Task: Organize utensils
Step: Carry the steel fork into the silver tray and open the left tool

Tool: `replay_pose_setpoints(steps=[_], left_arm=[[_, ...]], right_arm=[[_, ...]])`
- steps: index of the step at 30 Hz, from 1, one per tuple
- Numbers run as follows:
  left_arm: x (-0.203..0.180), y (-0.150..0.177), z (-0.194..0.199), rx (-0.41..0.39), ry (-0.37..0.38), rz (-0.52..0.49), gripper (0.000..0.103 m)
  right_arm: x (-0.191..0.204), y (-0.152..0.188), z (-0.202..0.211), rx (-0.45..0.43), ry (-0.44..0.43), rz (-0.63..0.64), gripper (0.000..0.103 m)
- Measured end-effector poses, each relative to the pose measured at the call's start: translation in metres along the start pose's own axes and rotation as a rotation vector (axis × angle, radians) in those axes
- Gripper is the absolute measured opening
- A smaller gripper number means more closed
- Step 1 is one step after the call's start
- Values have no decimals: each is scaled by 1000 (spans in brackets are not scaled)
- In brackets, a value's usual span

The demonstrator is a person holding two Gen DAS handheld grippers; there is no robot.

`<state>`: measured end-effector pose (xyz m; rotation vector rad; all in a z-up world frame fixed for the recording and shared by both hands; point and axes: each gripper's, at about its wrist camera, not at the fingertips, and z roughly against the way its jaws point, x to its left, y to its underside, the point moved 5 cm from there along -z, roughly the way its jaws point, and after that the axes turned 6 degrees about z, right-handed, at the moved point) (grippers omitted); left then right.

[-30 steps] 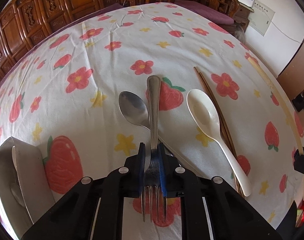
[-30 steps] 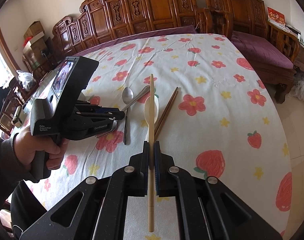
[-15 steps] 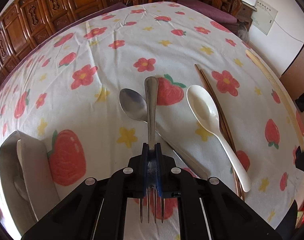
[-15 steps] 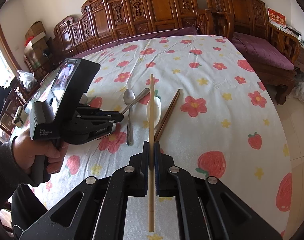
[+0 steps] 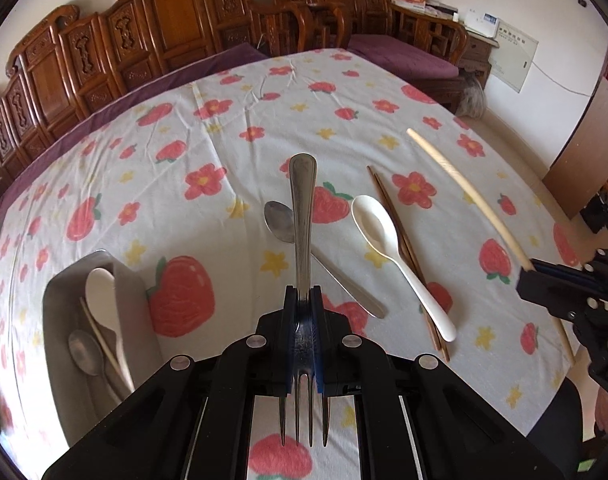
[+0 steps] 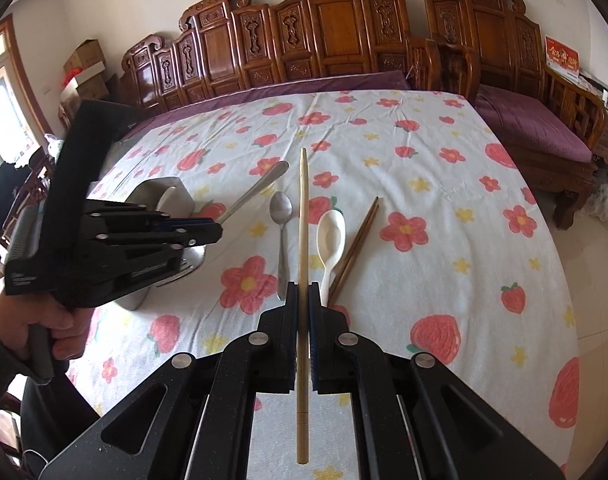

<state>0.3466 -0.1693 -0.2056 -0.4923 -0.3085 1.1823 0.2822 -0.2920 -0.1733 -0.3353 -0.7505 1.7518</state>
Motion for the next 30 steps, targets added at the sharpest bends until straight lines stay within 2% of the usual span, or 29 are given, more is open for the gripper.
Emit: replay_pose_setpoints(steps=[16,22,30], left_arm=[[41,23,65,-94,2,45,6],[71,40,79,-114,-18,76,6],[123,59,78,-104,-69,147,6]], right_arm=[[45,-11,18,-39,-11,88,6],[72,-18,14,-42,-27,122,6],[123,-24,-2,-26,-58,172,6]])
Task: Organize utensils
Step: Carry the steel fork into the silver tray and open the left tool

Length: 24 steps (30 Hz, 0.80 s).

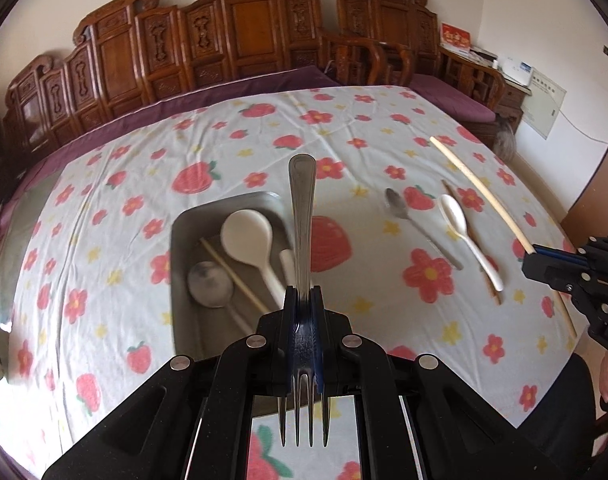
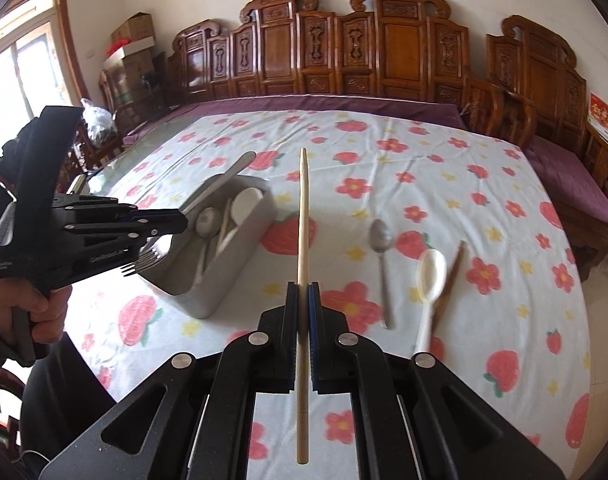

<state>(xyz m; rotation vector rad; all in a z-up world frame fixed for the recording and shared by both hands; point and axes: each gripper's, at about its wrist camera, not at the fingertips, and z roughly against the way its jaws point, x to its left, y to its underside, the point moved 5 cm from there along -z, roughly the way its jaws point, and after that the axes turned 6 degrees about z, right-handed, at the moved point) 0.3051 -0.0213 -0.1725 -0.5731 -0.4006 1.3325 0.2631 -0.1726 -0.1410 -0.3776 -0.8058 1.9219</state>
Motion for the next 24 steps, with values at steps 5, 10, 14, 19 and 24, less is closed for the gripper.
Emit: replay_pose_setpoints(steps=[5,10,14,19,24], left_arm=[[29,3,-7,5,-30,39,6],[49,4,-17,8,-38,78,0],[57,4,-26,16,-37,100,0],[64,-2,-19,-10,-19,119,0],[75,-2,-8,-29,-22,122,0]], right_arm=[[23,-7,-8,9,-22,8,6],[39,-14,-16,16,-36,15,6],[47,-19,-19,22,-39,27,6],[51,-27,-26,27,-45,32,6],[62,-34,-44,41,-56,32,6]])
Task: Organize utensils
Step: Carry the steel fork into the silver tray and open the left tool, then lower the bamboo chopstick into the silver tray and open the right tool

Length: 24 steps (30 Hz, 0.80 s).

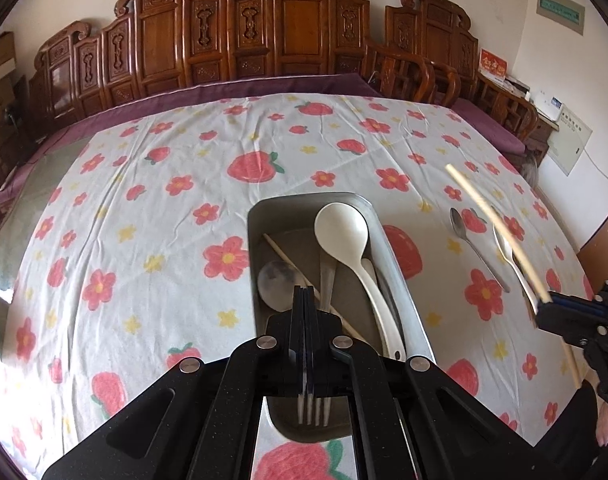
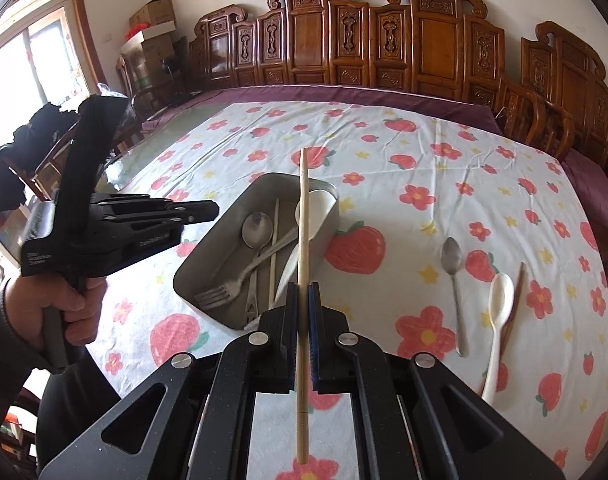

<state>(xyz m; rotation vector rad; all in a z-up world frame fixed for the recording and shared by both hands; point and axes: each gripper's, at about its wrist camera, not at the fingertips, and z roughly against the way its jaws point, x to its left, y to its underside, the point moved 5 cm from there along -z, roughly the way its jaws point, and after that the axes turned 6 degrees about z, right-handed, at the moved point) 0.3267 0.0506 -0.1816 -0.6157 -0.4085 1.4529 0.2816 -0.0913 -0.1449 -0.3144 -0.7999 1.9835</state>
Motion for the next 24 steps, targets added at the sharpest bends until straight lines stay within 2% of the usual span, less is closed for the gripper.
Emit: replay_pose_setpoints(steps=[13,24], left_arm=[[28,13,46,-71,4,9,0],[48,23,56,-88,18,51,0]], right_arm=[[21,-25,-70,56,-88,-69,6],[25,-36,-102,90,-95,-102,6]])
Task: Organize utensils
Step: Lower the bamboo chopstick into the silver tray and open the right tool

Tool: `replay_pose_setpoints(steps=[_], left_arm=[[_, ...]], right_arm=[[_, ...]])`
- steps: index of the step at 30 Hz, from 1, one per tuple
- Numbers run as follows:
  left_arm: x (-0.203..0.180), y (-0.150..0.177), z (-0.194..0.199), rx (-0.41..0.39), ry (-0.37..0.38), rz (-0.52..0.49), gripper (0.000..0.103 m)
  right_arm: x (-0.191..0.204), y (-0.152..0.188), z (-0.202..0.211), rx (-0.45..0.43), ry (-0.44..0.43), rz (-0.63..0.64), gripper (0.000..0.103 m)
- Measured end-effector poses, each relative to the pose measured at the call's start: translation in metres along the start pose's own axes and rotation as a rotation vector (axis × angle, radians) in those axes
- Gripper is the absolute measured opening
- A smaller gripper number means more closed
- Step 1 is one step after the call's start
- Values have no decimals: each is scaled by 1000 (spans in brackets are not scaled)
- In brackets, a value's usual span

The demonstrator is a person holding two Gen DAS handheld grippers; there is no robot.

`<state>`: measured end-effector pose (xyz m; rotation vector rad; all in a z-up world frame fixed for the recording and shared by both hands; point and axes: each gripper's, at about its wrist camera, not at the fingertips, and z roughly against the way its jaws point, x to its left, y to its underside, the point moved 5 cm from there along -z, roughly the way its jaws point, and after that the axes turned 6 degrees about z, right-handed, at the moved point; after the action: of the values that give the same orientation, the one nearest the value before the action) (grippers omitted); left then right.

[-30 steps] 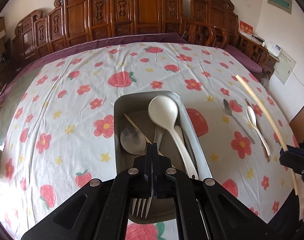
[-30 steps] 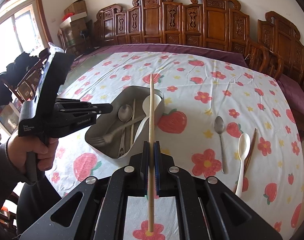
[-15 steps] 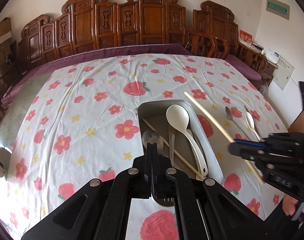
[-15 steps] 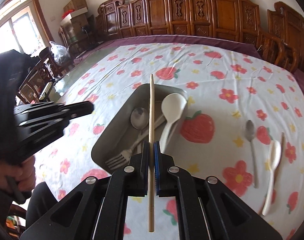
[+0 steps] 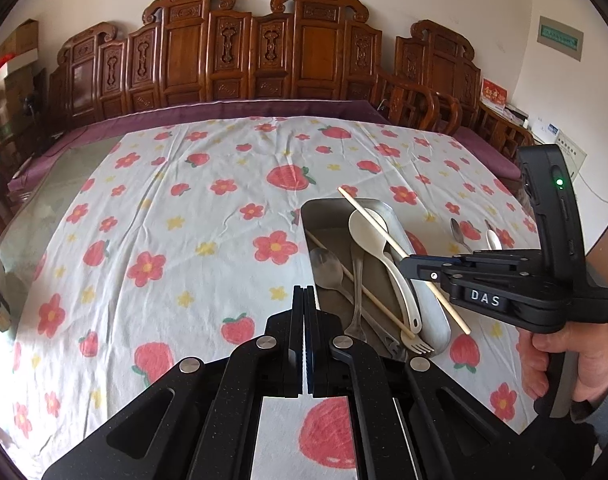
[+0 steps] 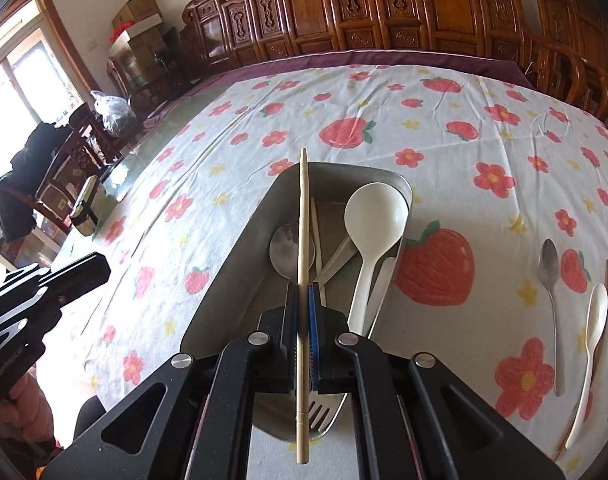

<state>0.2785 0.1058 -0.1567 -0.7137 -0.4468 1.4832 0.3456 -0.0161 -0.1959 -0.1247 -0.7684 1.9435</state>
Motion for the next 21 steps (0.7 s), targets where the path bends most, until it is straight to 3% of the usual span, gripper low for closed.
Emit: replay_pose_setpoints(steps=[12,21], left_arm=[[5,2,5,-2,5,14,0],[-8,3,9,-9,13,-8,0]], right_arm=[[2,-9,-6,-21,5,1,8],[-12,19,57,-100,43,93,8]])
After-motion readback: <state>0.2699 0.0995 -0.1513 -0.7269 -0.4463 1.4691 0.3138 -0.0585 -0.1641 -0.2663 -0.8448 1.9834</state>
